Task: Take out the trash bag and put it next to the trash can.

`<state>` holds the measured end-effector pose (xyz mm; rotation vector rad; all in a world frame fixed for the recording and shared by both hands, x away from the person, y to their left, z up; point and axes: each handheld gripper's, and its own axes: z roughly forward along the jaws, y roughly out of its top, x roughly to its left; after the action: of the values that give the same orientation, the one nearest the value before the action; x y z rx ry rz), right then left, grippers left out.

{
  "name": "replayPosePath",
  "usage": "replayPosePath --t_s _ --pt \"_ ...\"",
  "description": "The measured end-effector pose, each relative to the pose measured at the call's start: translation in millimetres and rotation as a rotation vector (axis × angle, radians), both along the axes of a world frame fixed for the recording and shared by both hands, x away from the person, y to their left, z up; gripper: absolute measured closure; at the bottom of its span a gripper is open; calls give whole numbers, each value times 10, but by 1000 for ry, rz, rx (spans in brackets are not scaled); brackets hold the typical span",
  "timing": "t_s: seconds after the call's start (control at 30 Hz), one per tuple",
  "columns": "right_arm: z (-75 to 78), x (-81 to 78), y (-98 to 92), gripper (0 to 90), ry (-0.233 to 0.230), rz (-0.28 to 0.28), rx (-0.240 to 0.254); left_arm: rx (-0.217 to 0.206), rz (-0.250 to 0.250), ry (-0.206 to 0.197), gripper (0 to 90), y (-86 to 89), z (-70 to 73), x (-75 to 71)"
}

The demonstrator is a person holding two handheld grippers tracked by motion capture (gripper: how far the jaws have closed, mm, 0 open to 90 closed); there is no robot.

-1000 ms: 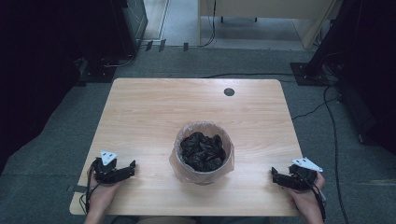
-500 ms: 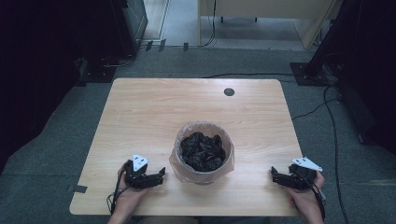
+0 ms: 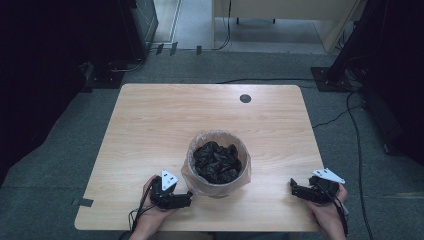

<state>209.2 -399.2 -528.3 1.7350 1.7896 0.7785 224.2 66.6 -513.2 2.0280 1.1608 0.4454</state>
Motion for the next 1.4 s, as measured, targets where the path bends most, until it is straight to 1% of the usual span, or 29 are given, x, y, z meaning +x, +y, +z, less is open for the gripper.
replayPosePath --t_s 0.03,0.07,0.2,0.3,0.33,0.37,0.4,0.43,0.47,0.5,0.6,0.63,0.67,0.73,0.77,0.8,0.83,0.9,0.93,1.0,1.07,1.1,1.13,1.17,1.23,1.3,1.33,1.37,1.4 --pt "0 1 1 0 0 0 1 -4 12 -12 110 8 13 2" --pt "0 3 3 0 0 0 1 -20 22 -15 130 20 24 10" --pt "1 12 14 0 1 -4 1 -59 50 -29 135 44 47 43" --pt "4 16 40 0 2 -9 3 -94 49 -16 154 37 56 59" --pt "11 17 58 2 1 -8 16 -117 47 -14 213 37 59 59" --pt "20 14 81 12 -1 1 32 -126 36 -16 267 34 60 61" --pt "30 7 116 16 -1 13 49 -126 31 -20 269 26 59 62" --pt "38 0 156 16 -5 27 54 -129 32 -23 287 21 58 61" --pt "48 -9 204 16 -12 35 53 -135 29 -25 338 20 58 60" --pt "59 -17 255 16 -19 50 52 -138 23 -27 367 18 58 59" --pt "89 -35 414 16 -36 94 53 -147 15 -36 433 15 61 48" --pt "99 -39 465 16 -40 103 65 -152 12 -39 454 13 62 44" --pt "110 -40 507 17 -39 112 91 -156 10 -43 474 11 63 40" --pt "143 -46 586 18 -33 123 197 -159 10 -45 517 12 66 39" --pt "158 -54 631 19 -34 136 235 -163 15 -45 533 14 66 40" --pt "169 -59 684 19 -37 150 256 -170 19 -46 553 17 65 43" --pt "178 -67 745 19 -37 165 267 -168 22 -50 574 23 65 46" --pt "181 -79 862 19 -32 195 264 -170 37 -55 623 32 67 50" --pt "179 -86 914 19 -26 206 275 -172 42 -56 643 38 69 53" --pt "164 -97 1010 19 -17 231 270 -189 50 -53 681 54 76 59" --pt "153 -105 1084 19 -6 250 279 -191 52 -59 722 64 75 60" --pt "153 -105 1108 19 7 257 301 -199 53 -58 744 75 73 62" --pt "159 -108 1124 25 23 257 342 -210 58 -59 768 88 69 68" --pt "165 -119 1144 44 17 257 359 -224 68 -52 789 103 66 76" --pt "172 -143 1210 51 5 255 312 -253 85 -36 824 150 64 99" --pt "165 -149 1246 56 3 252 297 -246 101 -46 849 193 58 113" --pt "158 -143 1258 61 4 244 300 -247 110 -43 849 221 54 119" --pt "148 -138 1274 69 -3 238 290 -241 118 -44 844 249 47 124" --pt "132 -130 1294 73 -14 236 260 -235 128 -42 837 275 42 126"
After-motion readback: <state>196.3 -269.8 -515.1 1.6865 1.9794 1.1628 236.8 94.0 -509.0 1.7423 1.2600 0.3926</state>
